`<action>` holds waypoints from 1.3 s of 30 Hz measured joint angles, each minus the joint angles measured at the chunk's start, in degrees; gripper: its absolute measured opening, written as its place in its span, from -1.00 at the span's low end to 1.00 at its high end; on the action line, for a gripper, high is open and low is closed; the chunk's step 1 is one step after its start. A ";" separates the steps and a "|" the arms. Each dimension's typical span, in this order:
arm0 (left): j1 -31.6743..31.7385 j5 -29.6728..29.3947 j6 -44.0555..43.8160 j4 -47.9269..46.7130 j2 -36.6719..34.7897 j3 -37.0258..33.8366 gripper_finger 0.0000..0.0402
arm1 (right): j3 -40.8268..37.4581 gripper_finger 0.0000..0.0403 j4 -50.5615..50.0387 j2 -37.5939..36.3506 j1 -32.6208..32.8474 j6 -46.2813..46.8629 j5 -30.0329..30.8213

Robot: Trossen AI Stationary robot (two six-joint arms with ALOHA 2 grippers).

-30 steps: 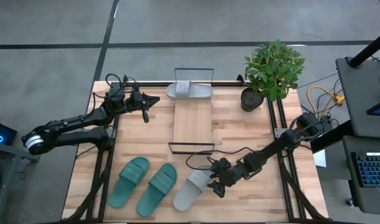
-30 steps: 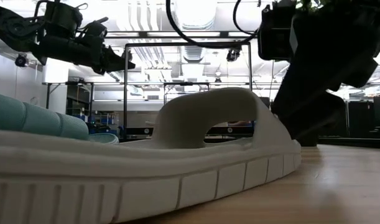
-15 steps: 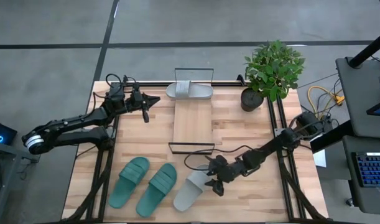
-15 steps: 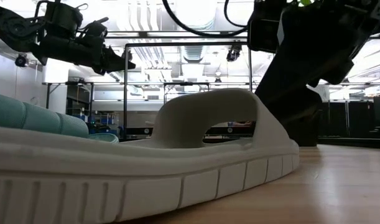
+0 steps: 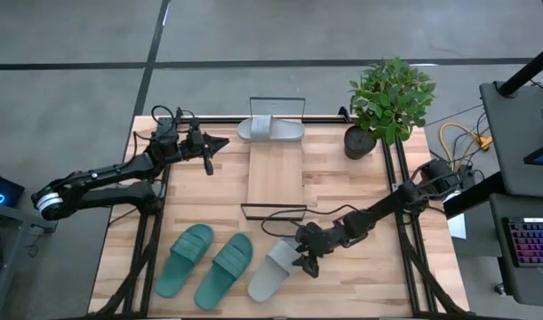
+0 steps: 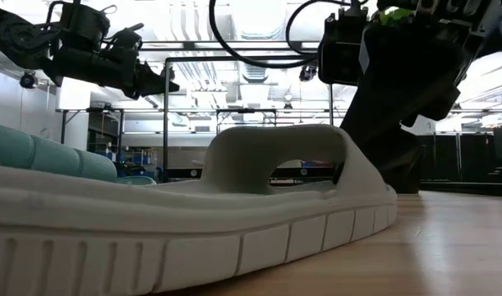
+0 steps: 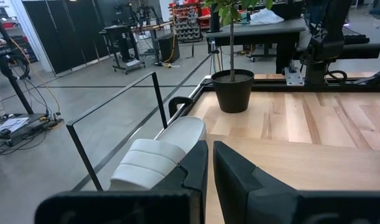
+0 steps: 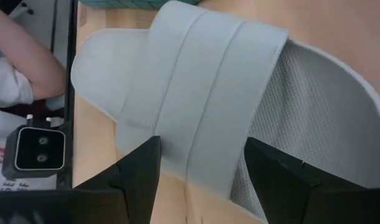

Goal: Pick and place slides into the shelf
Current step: Put the gray slipper on the shelf

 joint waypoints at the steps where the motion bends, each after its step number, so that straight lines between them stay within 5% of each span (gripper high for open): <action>1: 0.00 0.00 -0.02 0.05 0.00 0.00 -0.95 | -0.04 0.10 0.20 0.01 -0.16 -0.01 -0.57; 10: 0.00 0.00 -0.02 0.09 0.00 0.00 -0.95 | -0.34 -0.03 3.30 0.23 -0.20 -1.53 -3.47; 23: 0.00 0.00 0.00 0.09 0.00 0.00 -0.95 | -0.32 -0.91 3.32 0.19 -0.20 -8.45 -3.92; 39: -0.03 0.01 -0.05 0.40 0.00 0.02 -0.95 | 5.50 -0.94 -1.13 -7.25 -0.20 -19.54 -7.01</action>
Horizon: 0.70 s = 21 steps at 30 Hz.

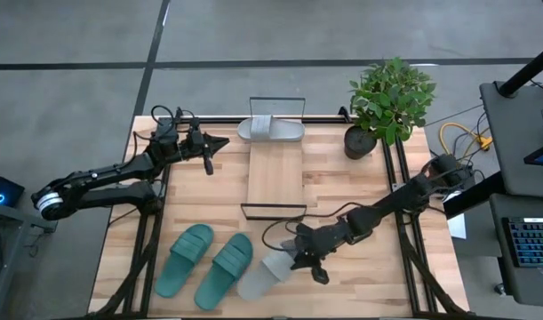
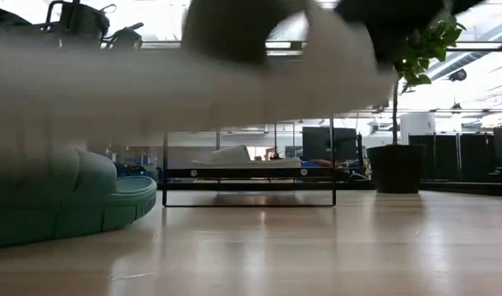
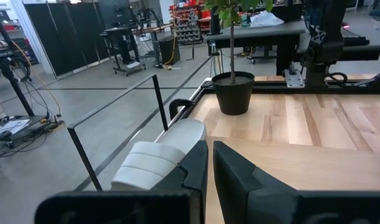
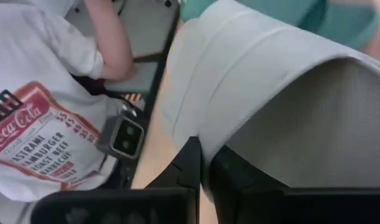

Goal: Pick and place slides into the shelf
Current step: Put the gray slipper on the shelf

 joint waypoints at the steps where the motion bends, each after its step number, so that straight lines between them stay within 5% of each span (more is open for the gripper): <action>1: 0.01 -0.01 -0.01 0.00 0.00 0.00 -0.95 | 0.76 -0.94 -1.48 -0.94 0.00 -1.23 0.18; 11: 0.01 0.01 -0.06 0.03 0.02 -0.09 -0.95 | 10.05 -0.94 -11.96 -8.18 0.80 -23.49 6.76; 21: 0.03 -0.01 -0.01 0.03 0.02 -0.17 -0.95 | 19.56 -0.94 -21.80 -9.39 1.06 -41.67 26.84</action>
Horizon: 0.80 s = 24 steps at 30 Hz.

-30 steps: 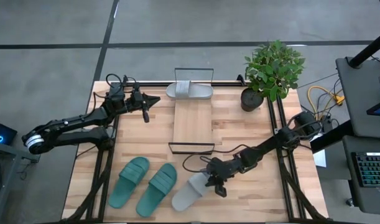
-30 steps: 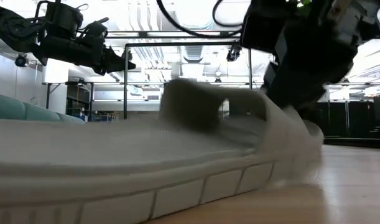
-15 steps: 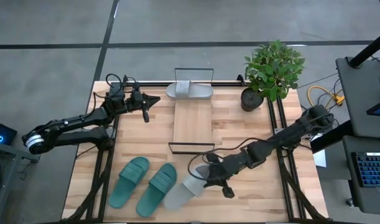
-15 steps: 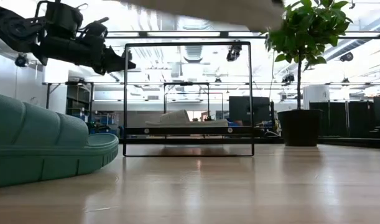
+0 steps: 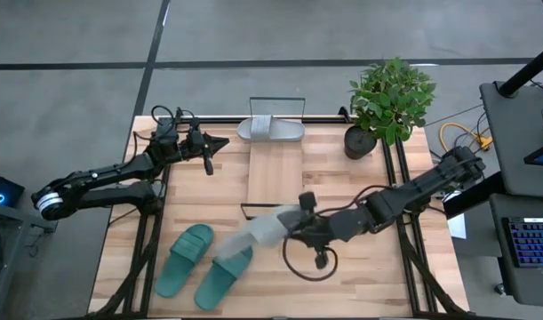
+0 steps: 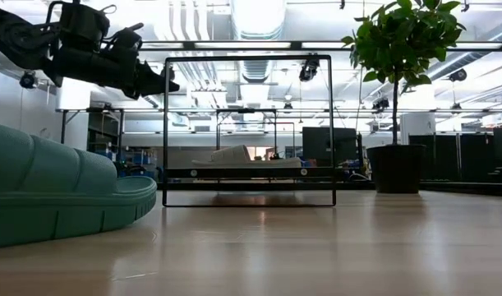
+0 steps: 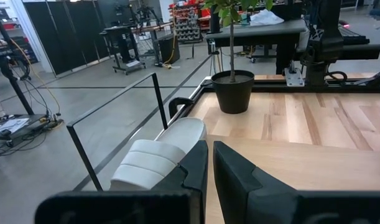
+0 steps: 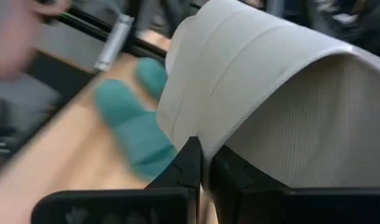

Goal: Pick and place slides into the shelf
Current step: Put the gray slipper on the shelf

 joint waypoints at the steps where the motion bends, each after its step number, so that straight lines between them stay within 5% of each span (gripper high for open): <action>1: 0.00 0.00 0.02 0.02 0.00 0.00 -0.95 | 0.80 -0.94 -0.62 -0.02 -0.09 -1.43 2.09; 7: 0.00 0.01 0.30 0.02 0.00 0.00 -0.95 | 6.02 -0.94 -8.40 -0.41 -0.29 -7.37 14.26; 15: 0.00 6.36 0.72 0.20 -0.13 1.00 -0.91 | 9.65 -0.94 -19.75 -1.73 -3.82 -8.01 16.48; 24: 0.00 9.06 3.12 0.03 -0.16 2.92 -0.25 | 9.65 -0.94 -25.34 -5.98 -7.81 -9.05 16.17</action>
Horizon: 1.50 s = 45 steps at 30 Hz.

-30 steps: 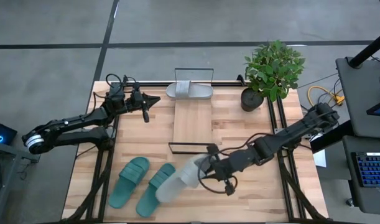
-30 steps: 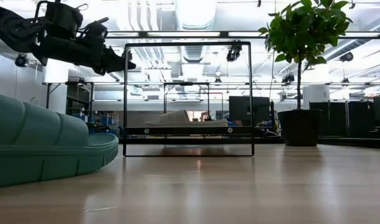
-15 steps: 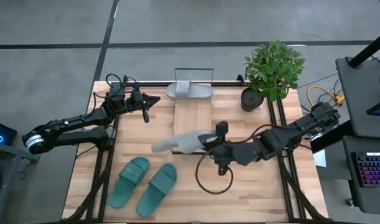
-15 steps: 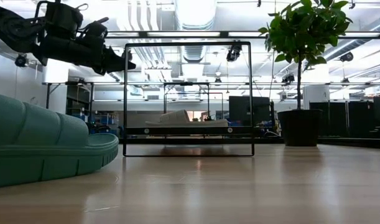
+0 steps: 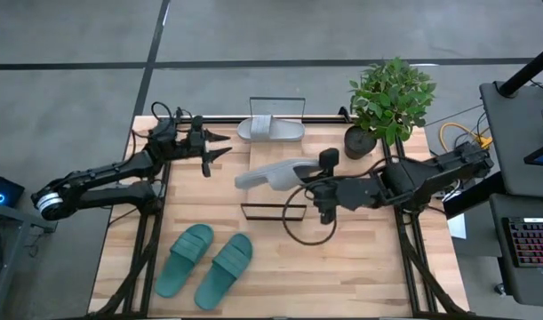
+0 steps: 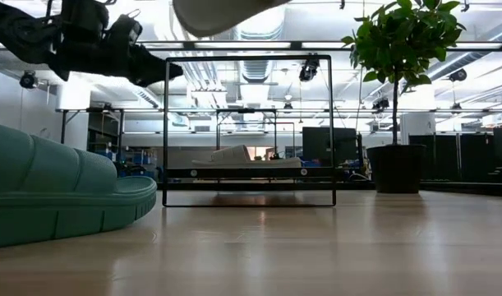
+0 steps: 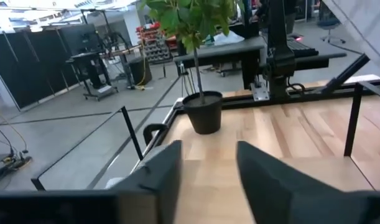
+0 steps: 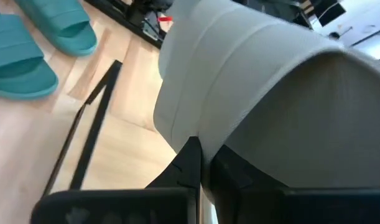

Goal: Pick and place slides into the shelf
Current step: Put the gray slipper on the shelf

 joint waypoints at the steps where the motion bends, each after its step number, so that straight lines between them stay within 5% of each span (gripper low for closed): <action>1: 0.00 0.02 -0.09 0.00 -0.04 0.30 -0.16 | 0.00 -0.94 -0.03 -0.47 -0.53 -0.24 -0.07; 6: 0.00 4.34 -4.26 0.02 0.09 2.80 0.16 | 0.00 -0.94 -1.26 -1.45 -4.07 -1.87 0.03; 12: -0.06 15.72 -10.09 -0.07 0.67 6.59 0.27 | 0.00 -0.94 -4.60 -0.89 -9.41 -2.35 -3.98; 45: -4.24 14.52 -10.24 -7.38 27.54 26.99 0.25 | -0.07 -0.94 -4.09 -0.84 -17.71 -6.83 -7.59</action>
